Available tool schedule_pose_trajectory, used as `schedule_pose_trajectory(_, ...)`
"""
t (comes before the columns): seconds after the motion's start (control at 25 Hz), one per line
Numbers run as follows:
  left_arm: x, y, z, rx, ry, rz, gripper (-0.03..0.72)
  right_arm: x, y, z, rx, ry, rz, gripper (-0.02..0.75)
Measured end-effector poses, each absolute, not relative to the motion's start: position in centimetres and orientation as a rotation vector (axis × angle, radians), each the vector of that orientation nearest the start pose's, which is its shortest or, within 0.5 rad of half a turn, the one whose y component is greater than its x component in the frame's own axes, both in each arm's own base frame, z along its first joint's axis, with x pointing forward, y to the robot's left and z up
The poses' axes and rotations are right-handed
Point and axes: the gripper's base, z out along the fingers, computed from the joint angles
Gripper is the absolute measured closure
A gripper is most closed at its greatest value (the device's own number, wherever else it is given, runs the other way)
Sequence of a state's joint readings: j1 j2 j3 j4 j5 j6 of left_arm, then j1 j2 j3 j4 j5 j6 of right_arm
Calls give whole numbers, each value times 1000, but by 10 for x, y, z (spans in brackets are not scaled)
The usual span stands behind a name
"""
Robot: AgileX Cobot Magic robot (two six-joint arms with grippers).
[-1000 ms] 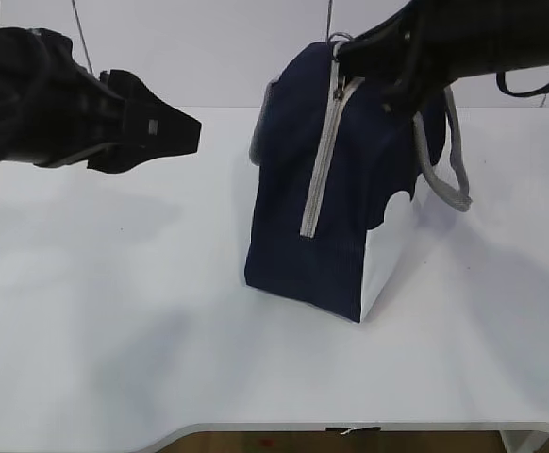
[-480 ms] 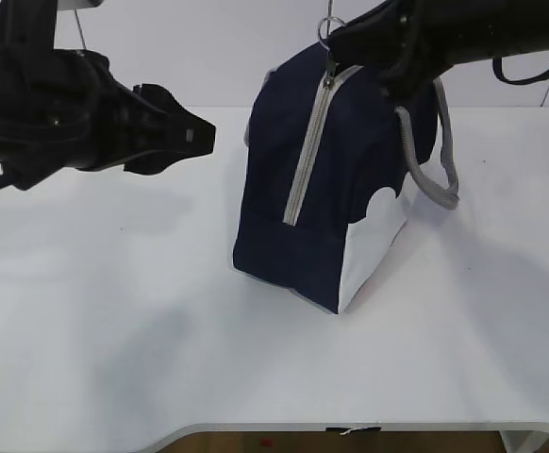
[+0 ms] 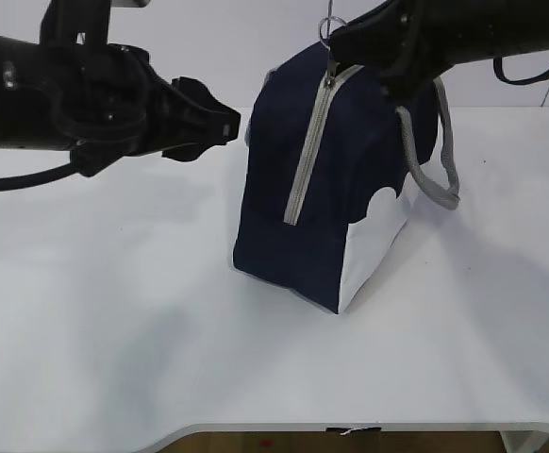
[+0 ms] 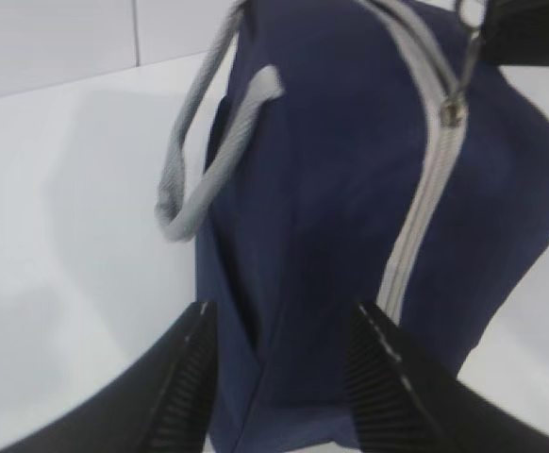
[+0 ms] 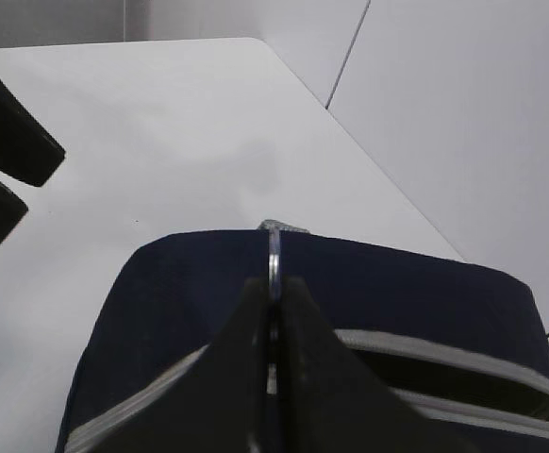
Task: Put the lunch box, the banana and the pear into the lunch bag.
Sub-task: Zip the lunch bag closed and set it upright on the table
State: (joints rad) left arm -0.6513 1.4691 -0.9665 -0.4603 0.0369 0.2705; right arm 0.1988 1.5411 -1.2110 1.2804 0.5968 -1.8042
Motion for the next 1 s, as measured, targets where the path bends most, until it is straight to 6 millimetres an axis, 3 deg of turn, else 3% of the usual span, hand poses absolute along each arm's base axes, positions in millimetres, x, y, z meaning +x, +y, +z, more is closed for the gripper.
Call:
schedule_pose_trajectory(0.2,272,-218,282,532,1998,-532,343,332,117,335,-1054,1637,317,731)
schedule_pose_trajectory(0.76,295,-233,268,526,1997,-509,341,332,117,335,-1042,1645,325,731)
schedule_pose_trajectory(1.0,301,-237,258,520,2001,-497,391,332,117,335,-1042,1645,325,731)
